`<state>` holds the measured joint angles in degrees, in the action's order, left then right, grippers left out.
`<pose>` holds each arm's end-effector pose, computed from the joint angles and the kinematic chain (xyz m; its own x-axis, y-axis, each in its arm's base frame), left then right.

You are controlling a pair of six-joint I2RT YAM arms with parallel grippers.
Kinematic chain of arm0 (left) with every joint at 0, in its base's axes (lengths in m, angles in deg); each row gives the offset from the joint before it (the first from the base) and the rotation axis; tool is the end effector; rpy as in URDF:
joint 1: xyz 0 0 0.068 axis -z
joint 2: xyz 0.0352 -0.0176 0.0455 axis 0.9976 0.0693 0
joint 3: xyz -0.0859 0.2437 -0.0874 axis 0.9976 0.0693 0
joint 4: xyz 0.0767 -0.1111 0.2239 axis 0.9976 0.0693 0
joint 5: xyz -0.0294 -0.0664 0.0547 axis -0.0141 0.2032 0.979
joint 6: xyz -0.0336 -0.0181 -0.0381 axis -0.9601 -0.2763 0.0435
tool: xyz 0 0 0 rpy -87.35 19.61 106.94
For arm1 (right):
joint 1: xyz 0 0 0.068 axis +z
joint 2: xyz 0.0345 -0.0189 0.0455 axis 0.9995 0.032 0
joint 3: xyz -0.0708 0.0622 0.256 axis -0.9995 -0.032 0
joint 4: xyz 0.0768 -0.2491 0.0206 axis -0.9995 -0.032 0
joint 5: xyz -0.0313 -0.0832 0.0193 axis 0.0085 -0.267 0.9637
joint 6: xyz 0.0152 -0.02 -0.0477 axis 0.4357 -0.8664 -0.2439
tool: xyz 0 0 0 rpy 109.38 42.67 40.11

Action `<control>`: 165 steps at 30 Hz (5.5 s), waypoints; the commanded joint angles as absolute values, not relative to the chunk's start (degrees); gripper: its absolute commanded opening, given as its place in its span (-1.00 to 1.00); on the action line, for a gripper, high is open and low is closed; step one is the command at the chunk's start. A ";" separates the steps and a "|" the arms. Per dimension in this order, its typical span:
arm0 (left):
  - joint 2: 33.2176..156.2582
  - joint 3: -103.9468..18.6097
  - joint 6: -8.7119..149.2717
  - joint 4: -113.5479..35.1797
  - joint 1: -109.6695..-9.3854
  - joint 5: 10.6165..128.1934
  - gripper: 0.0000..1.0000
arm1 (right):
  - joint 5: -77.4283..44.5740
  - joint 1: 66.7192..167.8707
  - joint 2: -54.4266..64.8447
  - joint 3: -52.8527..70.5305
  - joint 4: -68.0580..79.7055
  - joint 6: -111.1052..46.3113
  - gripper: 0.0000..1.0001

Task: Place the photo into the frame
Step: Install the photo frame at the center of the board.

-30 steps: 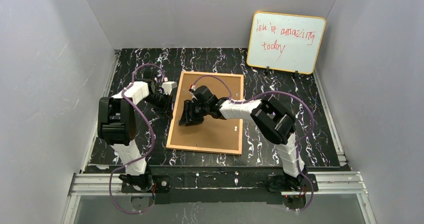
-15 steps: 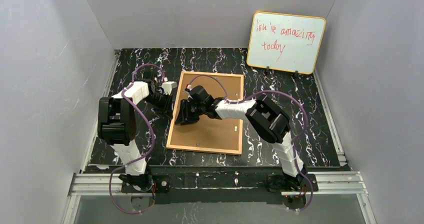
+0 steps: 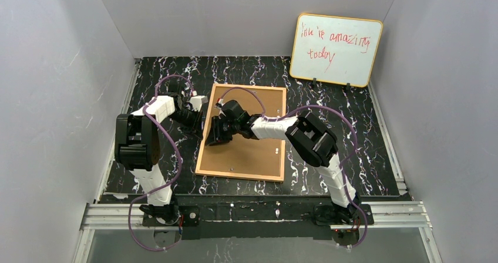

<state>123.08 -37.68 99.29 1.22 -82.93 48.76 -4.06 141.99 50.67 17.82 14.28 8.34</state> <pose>0.3412 -0.0357 0.1705 -0.8678 0.3096 -0.3888 0.4541 0.8118 -0.3671 0.2786 0.4016 0.1464 -0.9063 -0.0647 -0.4177 -0.3809 0.5536 0.7406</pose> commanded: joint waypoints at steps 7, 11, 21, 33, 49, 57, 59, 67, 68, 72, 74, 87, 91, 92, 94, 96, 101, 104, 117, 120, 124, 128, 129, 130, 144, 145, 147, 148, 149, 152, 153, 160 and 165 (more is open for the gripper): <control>124.27 -35.64 100.91 1.52 -82.68 50.44 -0.94 | -5.33 142.18 53.48 21.44 13.73 4.61 -0.23; 124.10 -35.62 101.18 1.63 -82.69 50.41 -0.95 | -3.34 142.05 54.51 22.97 13.22 4.20 -0.23; 124.09 -35.73 101.28 1.70 -82.69 50.33 -0.95 | 1.62 141.84 55.27 23.25 15.11 4.54 -0.30; 123.87 -35.93 101.57 2.02 -82.69 50.55 -0.97 | 6.84 139.80 56.34 24.98 13.91 3.15 -0.34; 123.48 -36.19 101.65 2.42 -82.69 50.87 -0.98 | 6.58 137.19 53.26 23.00 15.08 3.12 -0.32; 124.59 -39.36 99.76 3.00 -82.71 49.91 -0.94 | 6.00 133.16 49.80 23.39 14.90 2.96 -0.19; 125.44 -41.02 98.97 2.98 -82.76 49.24 -0.91 | 6.06 131.69 49.10 23.56 14.85 2.80 -0.18; 127.10 -42.41 98.46 3.02 -82.77 47.76 -0.88 | 8.46 131.68 51.50 23.93 14.00 1.84 -0.18; 127.09 -42.30 98.55 2.98 -82.77 47.97 -0.88 | 8.28 131.63 51.50 23.46 14.39 1.94 -0.18; 127.27 -43.29 97.99 2.63 -82.92 48.47 -0.82 | 6.02 129.74 50.80 22.34 15.90 3.02 -0.03; 127.98 -45.27 97.27 1.88 -83.10 48.76 -0.72 | 5.63 128.50 50.98 22.79 16.60 3.80 -0.01; 136.59 -51.76 94.31 -0.96 -84.93 46.74 -0.77 | 4.91 126.05 64.17 40.94 10.09 4.81 -0.07; 136.50 -50.58 95.05 -1.16 -84.97 46.63 -0.85 | 5.02 126.05 66.79 43.57 9.84 5.99 -0.09; 136.52 -50.36 95.24 -1.14 -85.02 46.85 -0.86 | 5.02 126.20 67.24 43.96 9.85 6.17 -0.09; 136.58 -49.88 95.52 -1.30 -85.03 46.96 -0.89 | 4.90 126.22 67.73 44.35 9.92 6.45 -0.11; 136.76 -49.49 95.74 -1.24 -85.05 46.91 -0.89 | 4.66 126.43 68.07 44.46 10.10 6.57 -0.11; 136.58 -48.87 96.06 -1.27 -85.05 46.89 -0.90 | 4.01 126.92 69.30 45.65 10.28 7.07 -0.14; 136.54 -48.73 96.25 -1.29 -85.05 46.99 -0.90 | 3.72 127.21 70.25 46.76 10.55 7.55 -0.16; 136.43 -48.42 96.89 -1.25 -85.06 47.19 -0.92 | 2.83 127.84 73.48 51.49 10.70 10.20 -0.27; 136.56 -48.50 97.02 -1.23 -85.01 47.32 -0.92 | 2.40 128.15 73.93 51.94 11.03 11.02 -0.28; 136.60 -48.46 97.14 -1.26 -85.00 47.34 -0.93 | 0.95 128.17 73.98 51.70 11.42 12.29 -0.32; 136.82 -48.56 97.22 -1.23 -85.09 47.34 -0.93 | -0.55 128.33 73.89 50.72 12.65 14.50 -0.35; 136.88 -48.57 97.28 -1.23 -85.04 47.34 -0.94 | -0.76 128.33 73.89 50.56 13.22 15.10 -0.35; 136.95 -48.57 97.37 -1.27 -85.02 47.34 -0.94 | -1.05 128.45 74.01 50.54 13.62 15.59 -0.36; 137.04 -48.08 98.15 -1.16 -85.05 47.21 -0.95 | -1.14 128.82 74.60 50.90 15.12 17.54 -0.38; 136.89 -47.98 98.19 -1.16 -85.06 47.29 -0.95 | -1.17 128.70 74.22 50.77 15.08 17.29 -0.38; 136.70 -47.94 98.20 -1.11 -85.06 47.51 -0.95 | -0.90 128.49 72.89 50.04 15.30 17.13 -0.37; 136.67 -48.06 98.27 -1.00 -85.06 47.52 -0.96 | -0.50 128.27 71.95 49.32 15.68 17.35 -0.37; 136.59 -48.17 98.28 -0.76 -85.14 47.52 -0.96 | 0.29 127.85 70.50 47.98 16.63 18.15 -0.35; 136.54 -48.68 98.45 -0.24 -85.55 47.21 -0.96 | 1.36 126.00 63.63 40.33 20.87 20.81 -0.14; 136.42 -48.66 98.59 -0.16 -85.66 47.04 -0.97 | 0.51 125.45 61.17 37.41 21.96 20.74 -0.07; 136.23 -48.01 99.35 0.00 -85.90 46.78 -0.97 | -0.96 123.90 54.63 32.67 16.01 16.01 0.03; 136.15 -47.79 99.48 -0.04 -85.94 46.64 -0.97 | -7.74 121.97 52.21 30.62 9.33 13.50 0.05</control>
